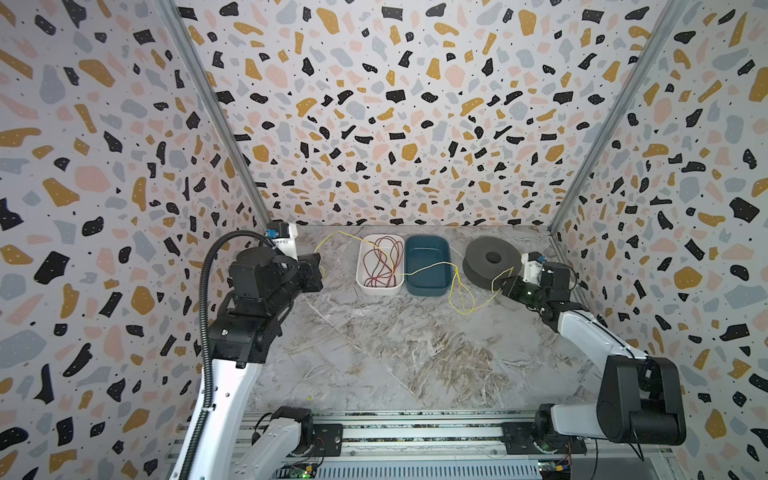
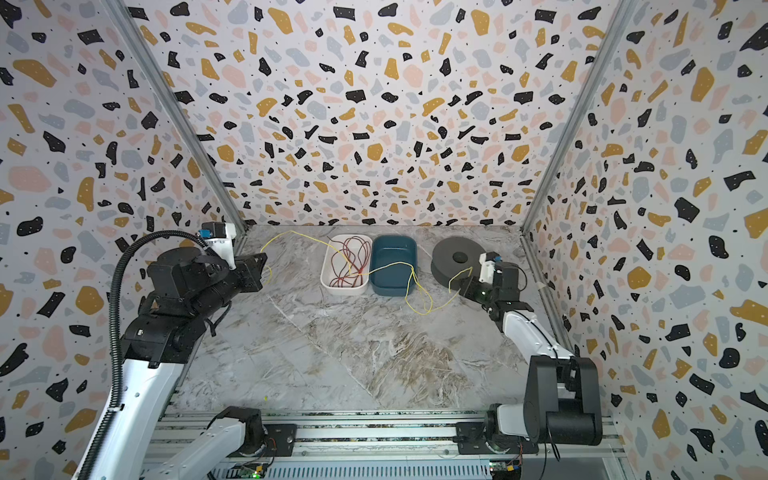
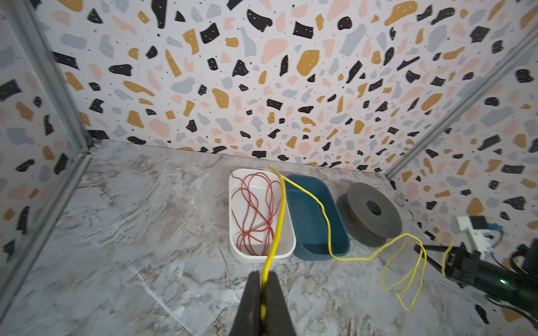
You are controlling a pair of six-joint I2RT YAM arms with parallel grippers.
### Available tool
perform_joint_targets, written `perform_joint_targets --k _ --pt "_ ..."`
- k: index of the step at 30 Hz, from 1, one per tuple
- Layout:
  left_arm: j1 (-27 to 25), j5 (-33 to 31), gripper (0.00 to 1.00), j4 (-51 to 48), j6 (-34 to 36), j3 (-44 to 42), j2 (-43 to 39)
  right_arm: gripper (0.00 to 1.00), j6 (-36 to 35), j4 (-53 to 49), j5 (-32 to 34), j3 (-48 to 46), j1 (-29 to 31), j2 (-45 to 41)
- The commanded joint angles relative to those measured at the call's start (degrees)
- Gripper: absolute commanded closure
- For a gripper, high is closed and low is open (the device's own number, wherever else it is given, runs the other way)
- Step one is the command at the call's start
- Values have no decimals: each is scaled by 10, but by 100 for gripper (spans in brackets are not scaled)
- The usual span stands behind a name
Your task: Wrap the cables
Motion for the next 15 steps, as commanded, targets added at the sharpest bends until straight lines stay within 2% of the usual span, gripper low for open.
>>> perform_joint_targets --k 1,4,7,11,13,15 --pt "6 -109 100 -8 11 48 13 100 48 -48 0 -8 -36 -38" --pt "25 -156 100 -16 24 89 43 100 66 -57 1 -21 -83 -63" --pt "65 -163 100 -12 21 115 77 100 100 -48 24 -47 -119 -97" --pt "152 -84 100 7 -26 137 126 100 156 -7 38 -85 -158 -122" --pt "208 -9 100 36 -82 137 145 100 158 -11 48 -72 -159 -116" --pt "252 48 100 110 -154 108 151 100 161 -26 57 -53 -167 -107"
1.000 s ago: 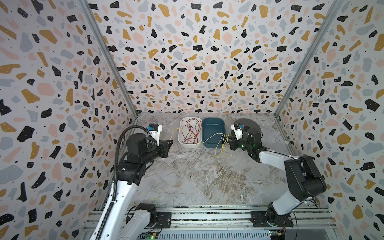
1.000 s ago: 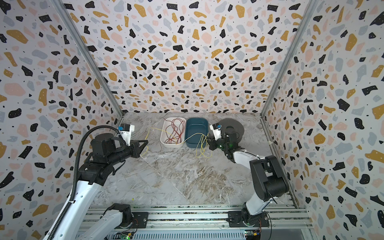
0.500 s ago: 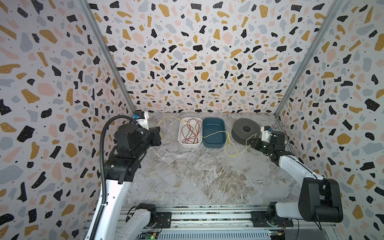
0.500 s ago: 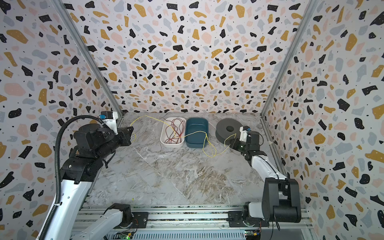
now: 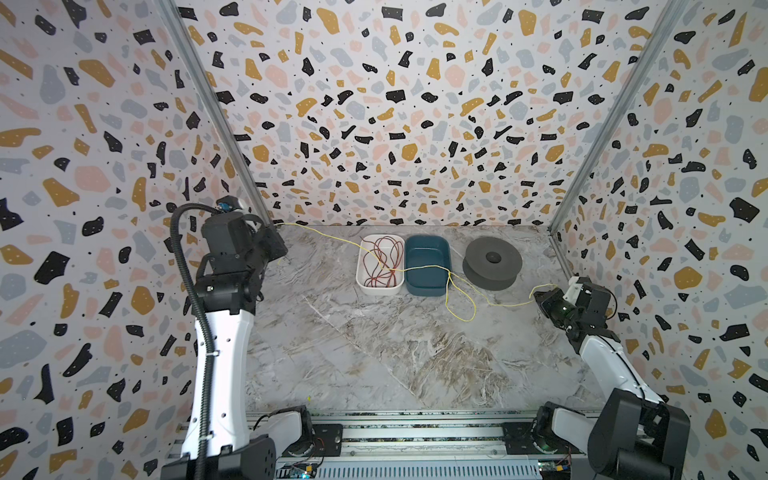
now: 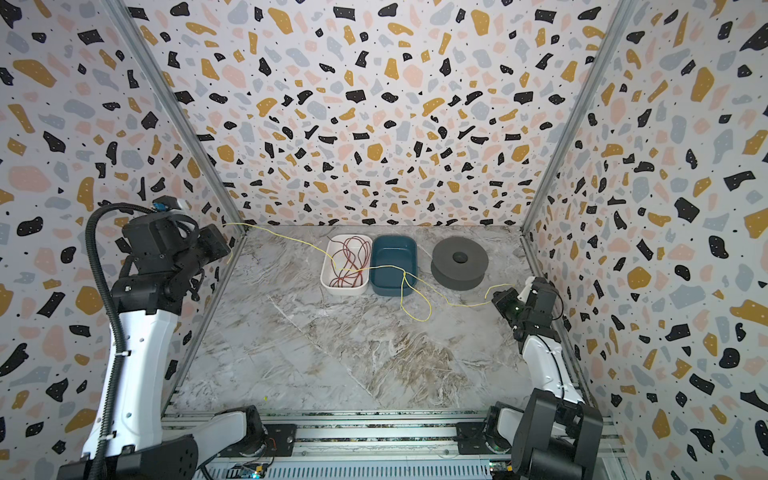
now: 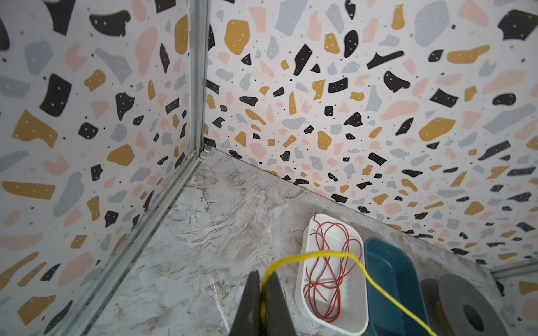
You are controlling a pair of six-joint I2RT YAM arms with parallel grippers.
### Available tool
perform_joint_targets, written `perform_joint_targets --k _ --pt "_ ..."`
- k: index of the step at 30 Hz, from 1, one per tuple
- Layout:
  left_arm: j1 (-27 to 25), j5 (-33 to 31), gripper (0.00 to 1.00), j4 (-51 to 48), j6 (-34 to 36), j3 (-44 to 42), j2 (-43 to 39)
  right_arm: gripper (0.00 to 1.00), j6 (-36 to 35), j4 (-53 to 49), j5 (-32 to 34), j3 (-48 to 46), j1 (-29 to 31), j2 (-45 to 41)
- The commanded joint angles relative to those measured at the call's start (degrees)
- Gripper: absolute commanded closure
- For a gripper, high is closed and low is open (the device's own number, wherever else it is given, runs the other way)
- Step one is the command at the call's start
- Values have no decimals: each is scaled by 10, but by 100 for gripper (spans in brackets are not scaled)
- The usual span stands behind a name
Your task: Wrap the cables
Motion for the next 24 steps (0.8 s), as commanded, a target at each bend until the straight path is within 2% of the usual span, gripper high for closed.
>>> perform_joint_targets --k 1,2,6,9,14,17,20,23,24 --pt "63 61 100 127 -118 -15 6 100 25 -7 35 30 -24 7" --pt "71 54 100 139 -132 -18 10 100 31 -8 23 34 -39 10" --pt "112 94 100 175 -181 -42 17 100 50 -10 -9 46 -108 11" --pt "128 93 100 179 -188 -53 21 100 64 -19 -21 63 -149 20" --pt "135 113 100 166 -171 -56 21 100 70 -13 -32 72 -178 42" --pt "134 127 100 201 -188 -93 -2 100 51 -13 -30 74 -163 41" --pt "133 110 100 194 -180 -94 -10 100 27 -44 12 79 -164 39" --pt "135 45 100 158 -155 -62 -5 100 39 -40 12 80 -173 66" --pt "141 26 100 165 -166 -58 -4 100 40 -41 13 85 -175 76"
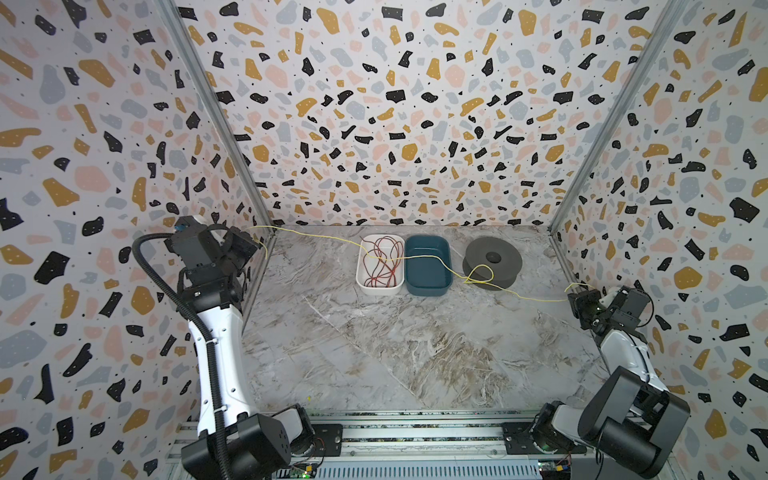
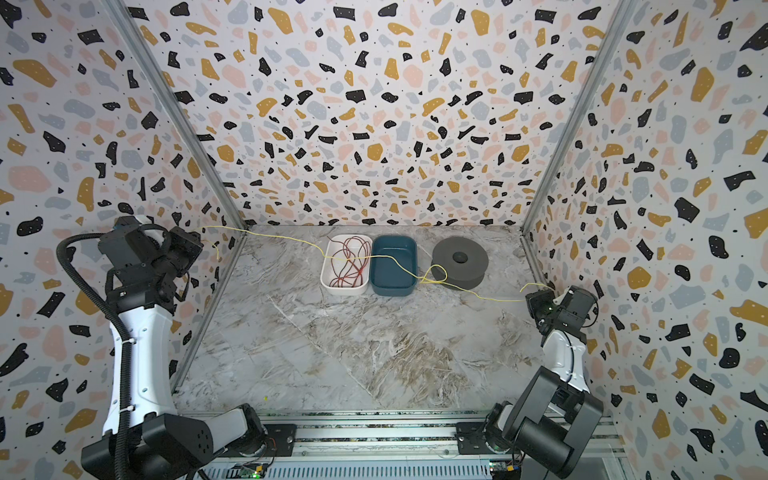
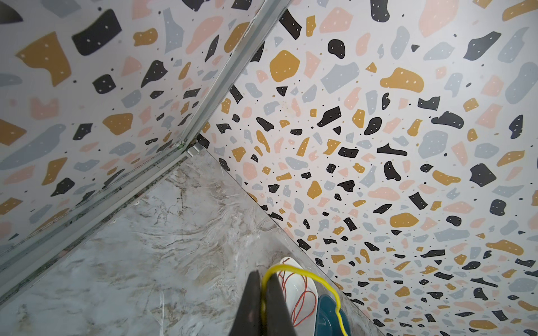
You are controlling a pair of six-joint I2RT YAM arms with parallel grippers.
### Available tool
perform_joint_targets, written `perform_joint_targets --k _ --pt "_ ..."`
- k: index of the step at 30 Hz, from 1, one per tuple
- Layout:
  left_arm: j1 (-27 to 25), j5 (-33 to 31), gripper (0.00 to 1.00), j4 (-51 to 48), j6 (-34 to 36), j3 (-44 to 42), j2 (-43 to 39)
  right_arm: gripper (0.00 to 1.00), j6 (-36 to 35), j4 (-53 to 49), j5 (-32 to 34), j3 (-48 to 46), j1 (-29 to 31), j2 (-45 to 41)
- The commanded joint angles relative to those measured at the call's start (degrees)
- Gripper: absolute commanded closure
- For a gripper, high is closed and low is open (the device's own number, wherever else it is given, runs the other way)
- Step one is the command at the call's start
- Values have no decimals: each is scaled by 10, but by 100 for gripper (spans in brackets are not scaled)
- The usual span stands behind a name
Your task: Wrap the cables
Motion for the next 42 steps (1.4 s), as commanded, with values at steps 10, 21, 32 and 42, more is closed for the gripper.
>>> perform_joint_targets --k 10,21,32,42 --pt "18 -93 100 97 -6 9 -33 98 -45 -29 27 51 3 60" --pt "-2 -33 100 175 -40 -64 -102 61 -90 -14 14 11 99 31" --pt "-14 -50 100 172 -52 -135 -149 11 -173 -61 32 32 258 -45" --pt "-20 -58 100 171 -62 -159 -159 8 -222 -160 191 66 535 -113"
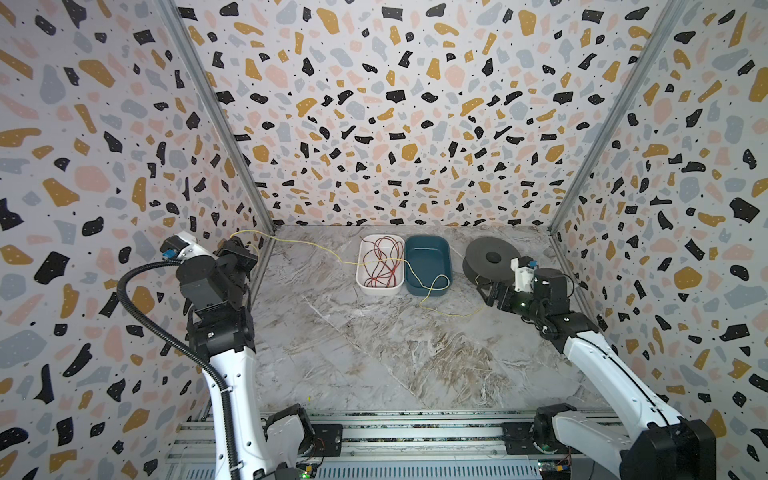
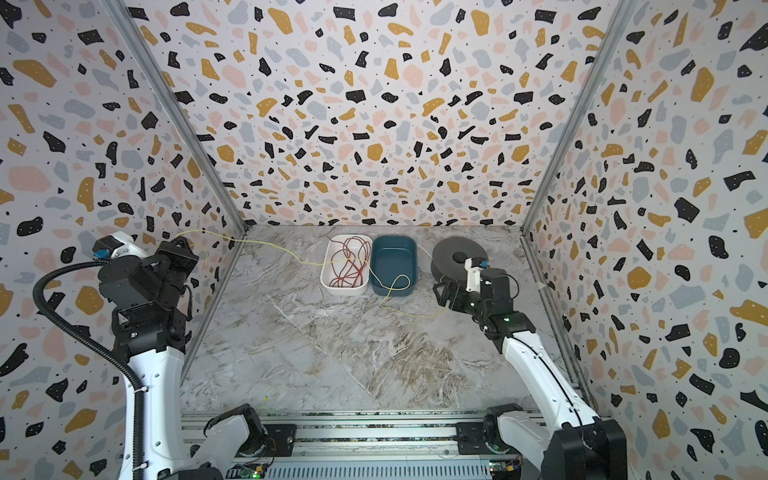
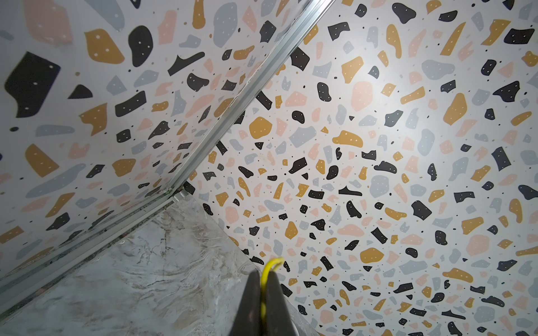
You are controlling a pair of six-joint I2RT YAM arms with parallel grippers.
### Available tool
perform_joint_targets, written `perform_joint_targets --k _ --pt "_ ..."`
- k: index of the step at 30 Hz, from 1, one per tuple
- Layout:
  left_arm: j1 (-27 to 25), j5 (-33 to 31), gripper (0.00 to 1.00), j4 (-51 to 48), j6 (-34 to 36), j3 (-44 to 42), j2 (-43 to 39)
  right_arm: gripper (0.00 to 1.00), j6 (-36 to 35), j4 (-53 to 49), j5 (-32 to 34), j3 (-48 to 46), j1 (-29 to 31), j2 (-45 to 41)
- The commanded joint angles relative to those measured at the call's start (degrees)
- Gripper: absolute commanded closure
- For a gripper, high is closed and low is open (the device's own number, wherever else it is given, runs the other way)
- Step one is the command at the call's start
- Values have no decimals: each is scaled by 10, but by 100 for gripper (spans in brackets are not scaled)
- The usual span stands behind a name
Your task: Wrap the cables
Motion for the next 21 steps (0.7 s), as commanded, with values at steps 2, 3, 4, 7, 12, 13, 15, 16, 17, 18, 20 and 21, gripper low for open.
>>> perform_joint_targets --k 2,3,4,7,12,13,15,16,17,18,20,21 --pt "-8 -16 100 27 -6 -22 -7 10 -6 -66 143 43 110 -3" --pt "-10 -20 100 28 -6 -26 -9 11 2 -70 172 50 144 2" --pt "-11 -21 100 31 -5 -29 -10 11 11 -71 196 57 177 10" --pt "-12 -23 100 31 -3 -35 -13 14 43 -80 272 85 251 45" --pt "-15 -26 100 36 1 -44 -10 22 122 -35 335 99 325 99" --pt "-16 -25 100 37 3 -44 -8 24 138 -31 348 104 339 113" --pt "-17 -27 100 37 6 -44 -7 29 167 -35 377 117 361 141" --pt "-17 -27 100 36 9 -43 -7 31 180 -40 395 124 369 152" --pt "-18 -28 100 34 12 -42 -7 33 187 -42 409 128 375 161" --pt "-19 -30 100 31 16 -40 -7 35 192 -40 423 130 379 167" --pt "-21 -36 100 27 19 -38 -8 38 197 -31 425 134 379 183" --pt "-21 -36 100 27 20 -39 -7 39 200 -32 429 140 379 191"
